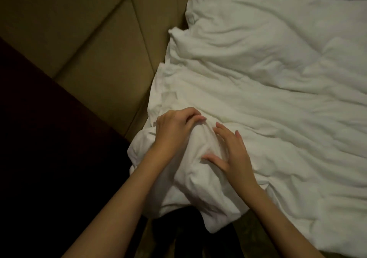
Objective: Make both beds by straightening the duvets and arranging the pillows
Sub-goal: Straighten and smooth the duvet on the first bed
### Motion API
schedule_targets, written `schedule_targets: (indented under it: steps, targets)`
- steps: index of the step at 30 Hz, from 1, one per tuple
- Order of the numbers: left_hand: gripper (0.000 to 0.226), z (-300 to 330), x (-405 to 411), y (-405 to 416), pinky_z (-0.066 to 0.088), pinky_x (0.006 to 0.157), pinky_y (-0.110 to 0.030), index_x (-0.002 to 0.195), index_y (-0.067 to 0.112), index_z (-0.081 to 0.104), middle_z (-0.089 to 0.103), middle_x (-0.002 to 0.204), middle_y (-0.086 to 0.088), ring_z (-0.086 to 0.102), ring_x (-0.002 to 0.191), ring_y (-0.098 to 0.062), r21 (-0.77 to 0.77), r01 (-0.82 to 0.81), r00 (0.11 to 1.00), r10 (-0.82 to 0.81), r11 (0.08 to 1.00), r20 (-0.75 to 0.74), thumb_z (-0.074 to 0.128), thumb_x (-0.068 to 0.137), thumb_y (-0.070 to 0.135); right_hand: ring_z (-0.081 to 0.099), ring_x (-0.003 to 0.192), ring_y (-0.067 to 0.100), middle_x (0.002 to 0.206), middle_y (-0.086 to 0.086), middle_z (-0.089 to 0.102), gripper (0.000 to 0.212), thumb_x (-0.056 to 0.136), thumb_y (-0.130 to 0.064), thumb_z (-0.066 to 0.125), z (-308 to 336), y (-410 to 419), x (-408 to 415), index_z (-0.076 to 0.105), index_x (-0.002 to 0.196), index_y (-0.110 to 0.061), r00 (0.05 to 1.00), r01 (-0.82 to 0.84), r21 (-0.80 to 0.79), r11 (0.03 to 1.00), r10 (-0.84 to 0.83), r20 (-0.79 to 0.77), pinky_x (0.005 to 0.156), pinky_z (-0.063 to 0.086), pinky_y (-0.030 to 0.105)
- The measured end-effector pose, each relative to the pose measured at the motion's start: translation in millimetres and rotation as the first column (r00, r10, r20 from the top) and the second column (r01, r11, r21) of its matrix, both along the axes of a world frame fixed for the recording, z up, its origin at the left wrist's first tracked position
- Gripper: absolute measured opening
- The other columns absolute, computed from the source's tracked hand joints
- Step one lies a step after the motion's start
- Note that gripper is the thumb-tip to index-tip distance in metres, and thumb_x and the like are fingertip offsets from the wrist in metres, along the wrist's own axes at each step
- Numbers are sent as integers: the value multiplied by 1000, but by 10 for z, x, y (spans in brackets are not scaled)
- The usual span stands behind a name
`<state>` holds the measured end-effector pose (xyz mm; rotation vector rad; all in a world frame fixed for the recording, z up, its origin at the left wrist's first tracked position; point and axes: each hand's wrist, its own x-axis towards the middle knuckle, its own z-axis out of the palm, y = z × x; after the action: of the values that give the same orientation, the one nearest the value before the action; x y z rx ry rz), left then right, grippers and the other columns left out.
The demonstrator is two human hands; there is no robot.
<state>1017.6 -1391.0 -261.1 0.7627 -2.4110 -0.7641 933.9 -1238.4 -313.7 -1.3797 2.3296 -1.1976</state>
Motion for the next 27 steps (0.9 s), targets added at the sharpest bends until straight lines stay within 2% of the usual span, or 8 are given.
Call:
schedule_targets:
  steps: [5,8,11,15,20,23,25,27]
  targets:
    - [12,741,-145,170,51,72,-38,85,17,77,73,80,5,66,76,-11,133,61,996,-53,989,-68,69,86,26,46,120,9,137,-6,47,82,73,-56,69,761,126,-4,42,139,-17,987,91,36,995,-94,127,98,37,24]
    - [9,1086,-166,269,51,76,-37,84,15,77,74,81,3,66,77,-10,171,93,988,-70,981,-135,70,84,19,55,87,-1,101,-15,59,42,79,-34,75,1059,134,37,50,112,-26,970,130,-25,991,-122,209,72,37,7]
    - [7,1305,-125,330,51,75,-39,80,15,77,73,78,4,65,75,-10,196,96,988,-70,976,-135,71,83,19,51,59,3,63,-14,51,23,82,-17,73,1293,161,50,50,79,-20,985,125,-134,983,-106,140,55,34,11]
    - [6,1458,69,380,53,77,-39,81,18,74,69,78,13,65,79,-8,252,73,984,-28,965,-175,73,80,24,44,57,11,59,-7,50,16,81,-14,69,1566,277,-41,56,73,-7,998,54,-190,980,-56,-3,54,33,16]
    - [45,1471,513,504,41,98,-32,115,30,63,60,119,14,54,114,-7,-75,91,958,-108,993,-267,64,76,53,50,57,-9,60,-25,51,6,82,-8,68,1873,360,-207,64,77,-8,997,54,-254,966,-65,-37,55,35,9]
    - [69,1438,662,646,29,109,-33,134,43,42,52,136,13,45,128,-6,-161,219,970,-232,962,-67,55,73,72,53,58,-3,58,-20,55,6,82,-11,66,2109,352,-339,66,76,-11,996,70,-263,962,-83,-40,56,36,12]
    - [70,1461,618,684,39,102,-33,135,44,39,56,133,13,53,120,-9,-187,264,962,-272,946,-14,57,72,71,54,61,10,61,-10,59,10,85,-13,64,2251,348,-410,65,75,-10,996,59,-247,967,-73,-50,58,38,21]
    - [54,1550,513,697,53,83,-28,127,39,49,67,115,10,65,100,-10,-180,255,958,-274,950,-89,62,77,55,55,63,16,63,1,61,15,87,-16,63,2364,355,-459,64,75,-8,996,64,-205,977,-76,-48,61,40,29]
